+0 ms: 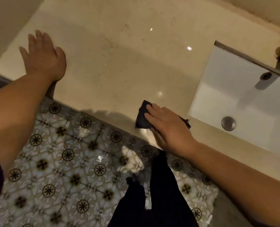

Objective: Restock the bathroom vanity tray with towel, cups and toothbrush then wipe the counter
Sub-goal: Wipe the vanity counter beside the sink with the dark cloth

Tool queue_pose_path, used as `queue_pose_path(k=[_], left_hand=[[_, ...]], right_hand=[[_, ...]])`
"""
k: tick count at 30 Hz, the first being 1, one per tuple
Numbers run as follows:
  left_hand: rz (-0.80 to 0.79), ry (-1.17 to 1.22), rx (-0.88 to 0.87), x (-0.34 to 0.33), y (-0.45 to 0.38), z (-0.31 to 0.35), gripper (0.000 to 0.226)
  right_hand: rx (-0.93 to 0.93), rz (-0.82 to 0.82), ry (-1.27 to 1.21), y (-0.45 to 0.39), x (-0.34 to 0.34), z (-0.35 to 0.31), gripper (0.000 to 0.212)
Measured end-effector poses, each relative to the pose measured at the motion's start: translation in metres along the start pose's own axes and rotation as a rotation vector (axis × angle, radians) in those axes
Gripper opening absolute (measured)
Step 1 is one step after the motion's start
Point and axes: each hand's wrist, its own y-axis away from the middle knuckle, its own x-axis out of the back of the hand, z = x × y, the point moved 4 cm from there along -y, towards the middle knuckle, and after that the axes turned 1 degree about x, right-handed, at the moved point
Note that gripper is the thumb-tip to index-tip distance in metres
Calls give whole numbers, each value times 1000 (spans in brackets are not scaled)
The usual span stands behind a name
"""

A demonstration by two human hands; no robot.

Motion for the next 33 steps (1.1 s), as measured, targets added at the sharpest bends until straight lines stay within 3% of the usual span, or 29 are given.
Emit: queue_pose_path(k=[3,6,8,11,14,15,17,21,23,25,27,29,33], left_hand=[[-6,-14,-3,-1,0,-1,68],[-3,-24,-16,-2,-1,-1,68],[-2,-32,-7,-3,-2,-2,68],[-11,-33,-2,-5,-2,-4,69],[-15,-7,2,-5,-2,-3,70],[-15,-2,4,-4,-2,-3,70],[-11,4,4,-3,0,-2,70],[-3,10,3,0,3,1,67],[5,3,7,1,3,0,66],[14,0,2,1,3,-1,66],[27,1,-4,2,3,1,67],[37,12,-2,2,4,2,67],[55,21,19,2,2,2,67]], right_hand=[[-91,24,-75,8,-16,-33,46],[-177,-57,-224,9,-26,-58,66],[-193,-19,-395,6,-26,-70,64],[-445,63,-864,-1,-21,-78,40],[-868,15,-1837,-8,-26,-81,43],[-979,29,-2050,-11,-24,-78,47],[-1074,123,-2169,-21,-11,-57,48],[-931,454,-1896,-68,55,30,44],[-840,605,-1606,-99,96,80,37],[-797,658,-1185,-130,132,127,34],[-846,626,-742,-154,150,174,36],[-837,554,-454,-175,151,213,41],[-606,300,1,-223,125,265,46]])
